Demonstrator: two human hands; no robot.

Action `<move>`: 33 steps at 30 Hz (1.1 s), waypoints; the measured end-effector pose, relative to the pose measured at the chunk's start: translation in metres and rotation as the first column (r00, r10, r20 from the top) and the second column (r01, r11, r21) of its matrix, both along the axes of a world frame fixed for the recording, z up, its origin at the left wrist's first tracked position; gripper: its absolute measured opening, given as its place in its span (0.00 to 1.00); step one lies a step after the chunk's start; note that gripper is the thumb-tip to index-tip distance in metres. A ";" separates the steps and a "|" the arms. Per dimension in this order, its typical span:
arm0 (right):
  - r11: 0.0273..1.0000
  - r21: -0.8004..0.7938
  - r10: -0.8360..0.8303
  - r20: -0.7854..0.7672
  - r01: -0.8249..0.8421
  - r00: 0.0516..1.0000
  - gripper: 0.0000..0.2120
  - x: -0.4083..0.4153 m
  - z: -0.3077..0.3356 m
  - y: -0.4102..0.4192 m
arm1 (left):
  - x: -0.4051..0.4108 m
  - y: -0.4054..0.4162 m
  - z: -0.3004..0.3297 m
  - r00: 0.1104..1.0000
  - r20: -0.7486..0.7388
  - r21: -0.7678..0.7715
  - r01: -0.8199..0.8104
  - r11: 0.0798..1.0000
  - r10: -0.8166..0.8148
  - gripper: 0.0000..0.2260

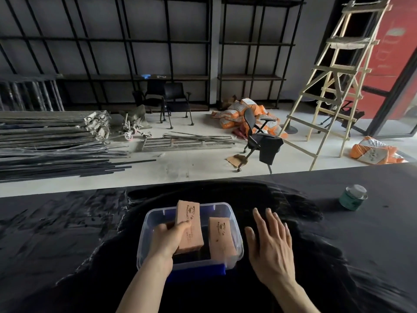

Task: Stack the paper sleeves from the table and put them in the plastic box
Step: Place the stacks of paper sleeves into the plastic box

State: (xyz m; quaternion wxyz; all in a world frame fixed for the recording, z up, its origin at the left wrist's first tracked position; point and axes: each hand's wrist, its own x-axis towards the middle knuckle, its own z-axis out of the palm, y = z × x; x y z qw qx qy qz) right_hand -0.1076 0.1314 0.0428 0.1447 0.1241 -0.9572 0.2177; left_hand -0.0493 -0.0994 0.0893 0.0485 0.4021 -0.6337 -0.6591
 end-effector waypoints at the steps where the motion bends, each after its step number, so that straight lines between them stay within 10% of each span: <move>1: 0.998 0.058 -0.033 0.075 0.028 0.997 0.40 -0.012 -0.009 0.006 | -0.004 0.000 -0.004 1.000 0.019 -0.005 0.003 1.000 -0.003 0.12; 8: 0.949 0.311 -0.061 0.340 -0.051 0.939 0.52 -0.038 -0.065 0.017 | -0.022 0.006 -0.019 0.985 0.154 -0.047 0.089 0.995 -0.081 0.18; 21: 0.952 0.307 -0.078 0.264 -0.008 0.961 0.43 -0.039 -0.084 0.015 | -0.037 0.008 -0.027 0.805 0.509 -0.277 0.488 0.827 -0.305 0.32; 25: 0.951 0.309 -0.073 0.273 -0.015 0.959 0.43 -0.039 -0.085 0.015 | -0.036 0.008 -0.032 0.747 0.597 -0.439 0.609 0.661 -0.292 0.25; 33: 0.951 0.307 -0.060 0.273 -0.027 0.960 0.43 -0.039 -0.085 0.015 | -0.036 0.012 -0.033 0.813 0.511 -0.521 0.552 0.651 -0.280 0.15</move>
